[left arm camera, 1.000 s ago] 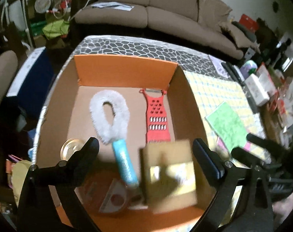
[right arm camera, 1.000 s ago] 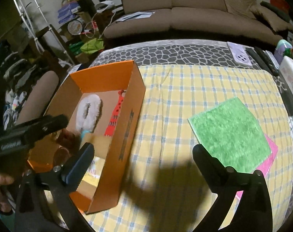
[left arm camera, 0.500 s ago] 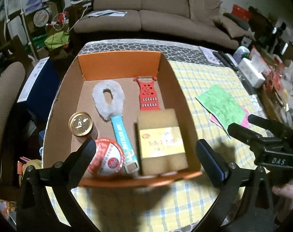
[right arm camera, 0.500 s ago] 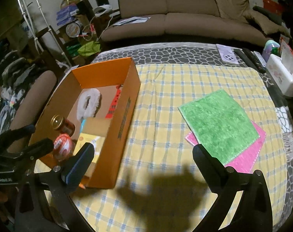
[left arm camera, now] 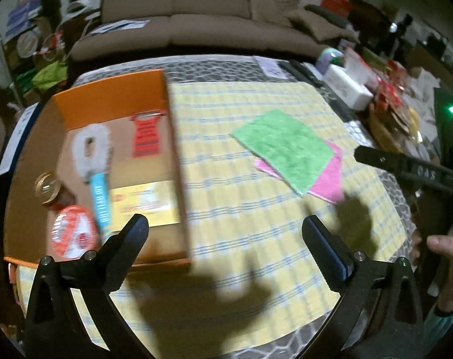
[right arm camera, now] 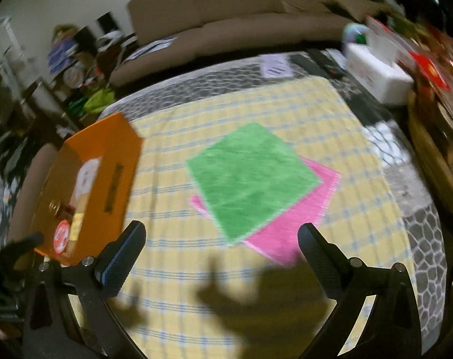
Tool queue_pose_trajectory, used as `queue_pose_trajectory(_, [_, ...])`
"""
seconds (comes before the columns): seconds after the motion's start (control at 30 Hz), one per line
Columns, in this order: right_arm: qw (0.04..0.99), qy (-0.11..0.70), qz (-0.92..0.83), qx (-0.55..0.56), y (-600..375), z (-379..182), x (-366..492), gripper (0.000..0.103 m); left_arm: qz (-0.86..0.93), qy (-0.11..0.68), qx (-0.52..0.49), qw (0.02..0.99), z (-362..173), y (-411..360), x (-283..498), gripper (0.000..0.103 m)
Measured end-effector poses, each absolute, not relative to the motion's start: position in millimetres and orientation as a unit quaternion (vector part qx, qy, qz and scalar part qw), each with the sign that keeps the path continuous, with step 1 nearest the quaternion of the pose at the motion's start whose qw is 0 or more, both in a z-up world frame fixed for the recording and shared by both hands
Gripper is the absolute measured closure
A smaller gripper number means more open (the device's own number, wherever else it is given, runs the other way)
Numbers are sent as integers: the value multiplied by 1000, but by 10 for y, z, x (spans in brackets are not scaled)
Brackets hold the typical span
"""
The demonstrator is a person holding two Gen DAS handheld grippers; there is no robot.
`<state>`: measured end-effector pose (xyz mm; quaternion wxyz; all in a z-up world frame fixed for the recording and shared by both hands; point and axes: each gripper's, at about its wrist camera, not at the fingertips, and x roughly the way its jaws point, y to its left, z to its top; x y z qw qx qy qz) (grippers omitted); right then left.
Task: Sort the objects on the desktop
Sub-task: 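Withdraw left tool from the box and move toward the scrub cloths, then pinch the green cloth with left tool while right tool reaches the pink cloth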
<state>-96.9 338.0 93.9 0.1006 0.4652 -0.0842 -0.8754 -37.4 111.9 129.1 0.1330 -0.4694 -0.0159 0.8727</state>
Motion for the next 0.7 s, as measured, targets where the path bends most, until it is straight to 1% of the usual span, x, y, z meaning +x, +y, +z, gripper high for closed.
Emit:
queue_pose_trajectory(0.13, [80, -121, -870, 471, 3803, 862, -1009, 0, 867, -2, -473, 156, 1209, 1501, -414, 0])
queue_pose_trajectory(0.43, [76, -205, -856, 468, 4386, 633, -1114, 1, 852, 24, -487, 189, 872, 2220, -694, 1])
queue_pose_trajectory(0.5, [83, -226, -849, 470, 4471, 524, -1152, 3, 851, 43, -485, 196, 769, 2381, -755, 4])
queue_pose_trajectory(0.53, [85, -235, -844, 474, 4501, 470, -1179, 9, 851, 53, -485, 196, 722, 2438, -788, 9])
queue_pose_trajectory(0.57, [89, -246, -839, 478, 4537, 404, -1216, 12, 849, 68, -486, 195, 656, 2513, -834, 14])
queue_pose_trajectory(0.6, [91, -253, -836, 479, 4556, 361, -1244, 16, 848, 79, -486, 194, 605, 2564, -870, 17])
queue_pose_trajectory(0.67, [94, -271, -827, 483, 4596, 266, -1295, 21, 846, 102, -487, 192, 490, 2657, -954, 27])
queue_pose_trajectory(0.7, [98, -280, -823, 484, 4614, 227, -1326, 24, 845, 110, -487, 192, 444, 2693, -988, 29])
